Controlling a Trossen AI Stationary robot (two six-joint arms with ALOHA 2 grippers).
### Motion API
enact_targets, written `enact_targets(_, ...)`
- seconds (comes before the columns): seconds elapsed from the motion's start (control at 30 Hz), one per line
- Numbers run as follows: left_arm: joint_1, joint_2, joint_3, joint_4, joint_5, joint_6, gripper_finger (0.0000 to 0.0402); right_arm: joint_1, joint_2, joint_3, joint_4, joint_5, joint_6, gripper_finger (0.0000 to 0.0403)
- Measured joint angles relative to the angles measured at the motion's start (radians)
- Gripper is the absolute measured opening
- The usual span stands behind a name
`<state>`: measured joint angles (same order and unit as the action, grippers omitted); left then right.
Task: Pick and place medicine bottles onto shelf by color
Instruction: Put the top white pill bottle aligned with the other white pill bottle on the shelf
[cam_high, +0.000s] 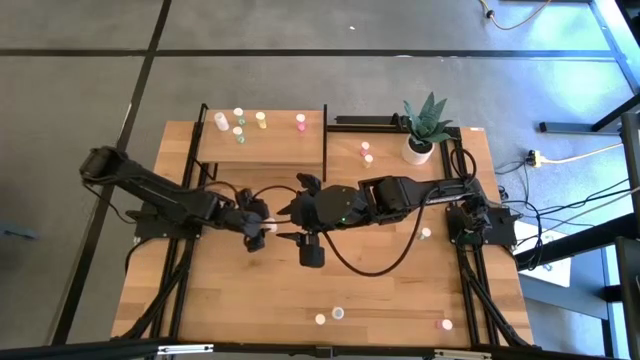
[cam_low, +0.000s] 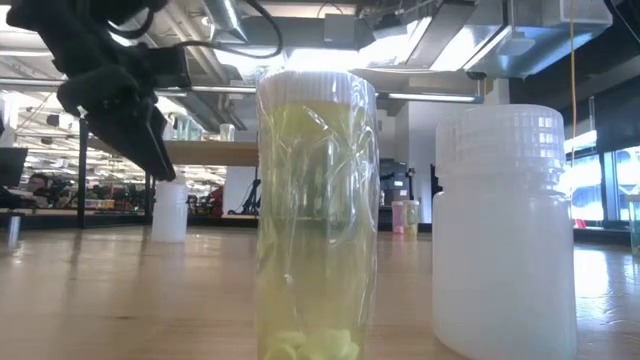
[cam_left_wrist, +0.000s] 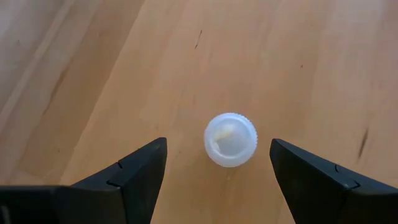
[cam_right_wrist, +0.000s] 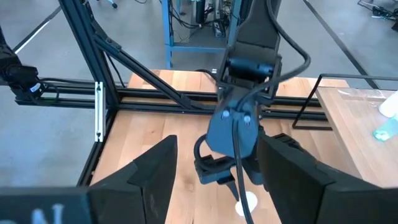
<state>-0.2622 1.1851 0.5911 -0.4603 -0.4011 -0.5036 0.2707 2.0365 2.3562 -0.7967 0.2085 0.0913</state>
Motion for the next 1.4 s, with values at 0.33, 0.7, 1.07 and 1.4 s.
enact_targets(0.33,0.030,0.061,0.000,0.029,0.000,-0.015,0.0279,0.000,0.000,0.000,0.000,0.000,-0.028,0.0223)
enact_targets(0.7,0.033,0.072,0.000,0.065,-0.033,-0.010,0.0279,0.000,0.000,0.000,-0.001,0.000,-0.033,0.0223)
enact_targets(1.07,0.033,0.072,0.000,0.069,-0.035,-0.038,0.0279,0.000,0.000,0.000,-0.001,0.001,-0.032,0.0223)
enact_targets(1.4,0.033,0.072,0.000,0.069,-0.008,-0.053,0.0266,0.000,0.000,0.000,-0.001,0.001,-0.032,0.0223)
